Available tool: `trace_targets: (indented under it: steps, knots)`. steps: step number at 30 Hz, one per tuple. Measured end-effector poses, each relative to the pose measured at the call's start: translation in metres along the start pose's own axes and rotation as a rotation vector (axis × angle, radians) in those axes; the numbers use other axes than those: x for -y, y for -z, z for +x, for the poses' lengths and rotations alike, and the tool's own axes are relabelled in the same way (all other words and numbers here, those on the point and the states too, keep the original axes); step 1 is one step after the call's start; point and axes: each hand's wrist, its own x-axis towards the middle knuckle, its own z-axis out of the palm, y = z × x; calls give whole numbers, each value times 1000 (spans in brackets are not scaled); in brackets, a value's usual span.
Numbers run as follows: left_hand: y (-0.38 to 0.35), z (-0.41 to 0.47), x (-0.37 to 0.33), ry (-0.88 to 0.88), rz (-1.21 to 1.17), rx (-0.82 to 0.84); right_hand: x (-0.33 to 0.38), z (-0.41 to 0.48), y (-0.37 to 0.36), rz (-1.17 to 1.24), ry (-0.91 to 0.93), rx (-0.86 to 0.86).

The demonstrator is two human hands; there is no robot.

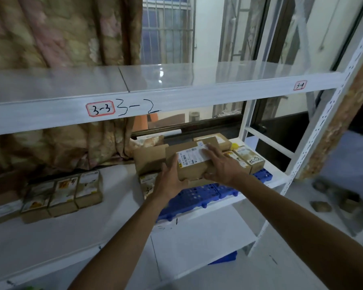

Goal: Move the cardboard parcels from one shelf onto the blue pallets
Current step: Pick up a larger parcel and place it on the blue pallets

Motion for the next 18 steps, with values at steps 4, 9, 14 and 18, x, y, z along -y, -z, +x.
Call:
trace_targets:
  steps: [4, 9, 14, 18]
  knots:
    - [5, 7, 2, 42, 58, -30, -11, 20, -13, 38, 74, -14]
    - [-1, 8, 2, 99, 105, -18, -24, 32, -26, 75, 130, 15]
    - [-10, 5, 2, 148, 124, -39, -45, 38, -37, 133, 208, 64]
    - [-25, 1, -5, 189, 118, -119, -58, 46, -48, 160, 264, 101]
